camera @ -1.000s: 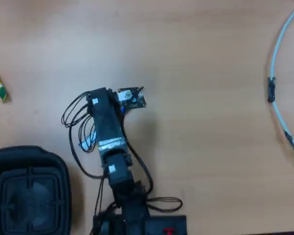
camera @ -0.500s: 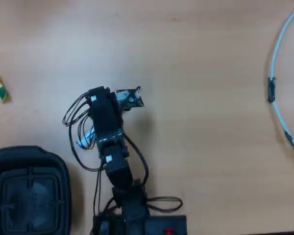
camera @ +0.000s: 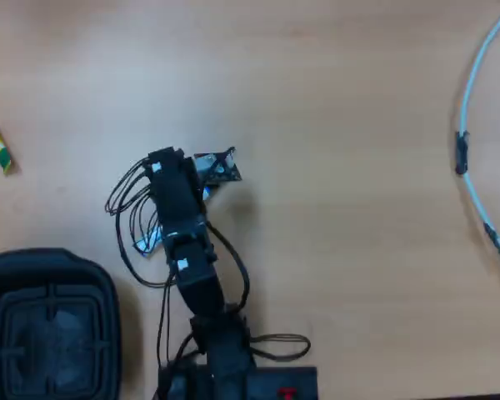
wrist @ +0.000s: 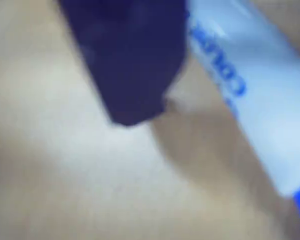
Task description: Pick up the blue pen and put it in the black bowl
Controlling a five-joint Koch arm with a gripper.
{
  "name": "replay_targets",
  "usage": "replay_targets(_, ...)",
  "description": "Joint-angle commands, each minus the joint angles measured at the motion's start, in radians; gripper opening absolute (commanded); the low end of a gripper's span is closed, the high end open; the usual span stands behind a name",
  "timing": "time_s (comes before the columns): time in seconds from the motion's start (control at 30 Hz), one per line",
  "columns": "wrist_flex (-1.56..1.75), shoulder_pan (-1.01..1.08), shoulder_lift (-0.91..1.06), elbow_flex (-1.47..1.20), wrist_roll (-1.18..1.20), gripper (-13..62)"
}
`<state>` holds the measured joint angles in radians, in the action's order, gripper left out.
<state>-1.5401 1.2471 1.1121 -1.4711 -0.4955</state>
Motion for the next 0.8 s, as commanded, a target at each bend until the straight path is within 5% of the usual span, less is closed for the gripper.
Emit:
replay_targets(0.0, -0.018, -0.008, -0.006, 0.041, 0.044, 46.8)
replay_targets(0.1, -0.018, -0.009, -0.015, 0.052, 0.086, 34.0)
replay_targets(0.33, -0.018, -0.028, -0.04, 0.063, 0.098, -9.7)
replay_targets(0.43, -0.02, -0.028, -0.044, 0.061, 0.1, -5.1)
replay_targets(0.77, -0.02, -0.026, -0.049, 0.06, 0.1, -6.2)
